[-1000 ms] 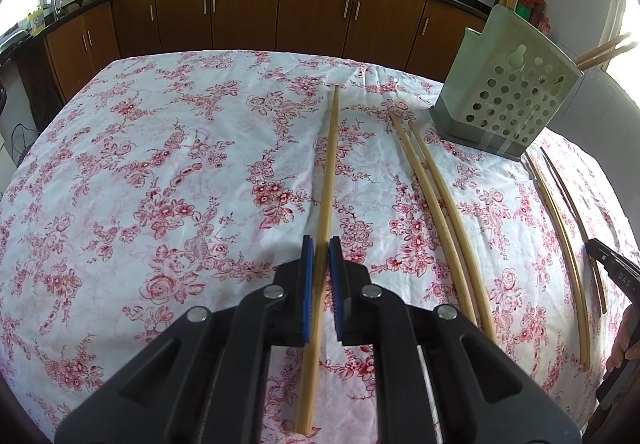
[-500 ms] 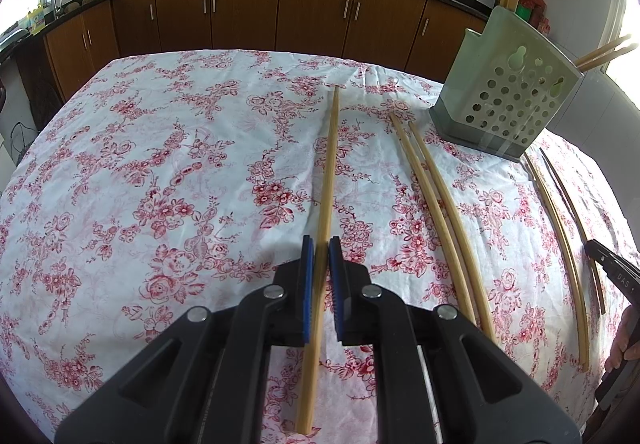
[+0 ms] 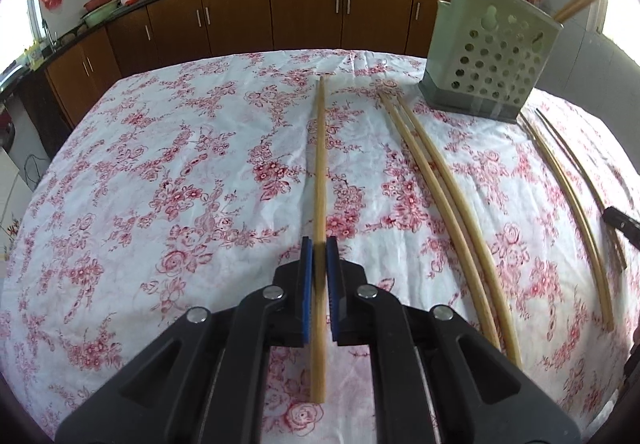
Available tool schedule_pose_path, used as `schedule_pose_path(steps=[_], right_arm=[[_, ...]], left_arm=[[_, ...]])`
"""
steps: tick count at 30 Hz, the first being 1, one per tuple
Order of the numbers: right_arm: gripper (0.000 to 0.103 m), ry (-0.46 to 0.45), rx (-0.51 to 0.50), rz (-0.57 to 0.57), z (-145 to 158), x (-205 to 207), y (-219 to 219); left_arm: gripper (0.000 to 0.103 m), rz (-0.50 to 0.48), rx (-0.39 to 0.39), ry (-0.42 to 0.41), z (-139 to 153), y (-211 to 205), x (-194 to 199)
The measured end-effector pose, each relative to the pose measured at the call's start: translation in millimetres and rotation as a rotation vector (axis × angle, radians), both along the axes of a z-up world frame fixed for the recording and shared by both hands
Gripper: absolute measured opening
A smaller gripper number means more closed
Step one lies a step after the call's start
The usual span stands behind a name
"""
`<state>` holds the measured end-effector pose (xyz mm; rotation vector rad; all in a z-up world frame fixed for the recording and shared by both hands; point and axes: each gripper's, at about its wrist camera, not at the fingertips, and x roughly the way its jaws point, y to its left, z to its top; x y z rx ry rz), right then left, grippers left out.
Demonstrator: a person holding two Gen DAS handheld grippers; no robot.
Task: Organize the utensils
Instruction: 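Lift both held chopsticks upright and carry them over the green holder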
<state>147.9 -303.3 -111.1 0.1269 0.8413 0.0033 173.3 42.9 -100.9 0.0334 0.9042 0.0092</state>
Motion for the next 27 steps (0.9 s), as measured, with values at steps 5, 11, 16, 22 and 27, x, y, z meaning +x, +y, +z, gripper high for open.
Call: schedule_pose_path(steps=[5, 11, 16, 22, 27], right_arm=[[0.008, -0.08, -0.043, -0.004, 21.7, -9.8, 2.7], [0.008, -0.28, -0.051, -0.015, 86.2, -20.3, 1.4], [0.008, -0.396, -0.04, -0.012, 122.0, -26.1, 3.3], [0.008, -0.447, -0.015, 0.014, 144.7, -21.1, 12.0], [0.008, -0.544, 0.041, 0.074, 183.9, -26.1, 22.8]], left_arm=[[0.008, -0.023, 0.0, -0.026, 11.4, -0.1, -7.2], [0.008, -0.038, -0.04, -0.229, 79.1, 1.8, -26.2], [0.008, -0.046, -0.068, -0.362, 128.5, 2.9, -30.4], [0.008, -0.071, -0.126, -0.418, 165.9, 3.0, -23.4], [0.008, -0.126, -0.161, -0.478, 199.9, -11.0, -25.7]])
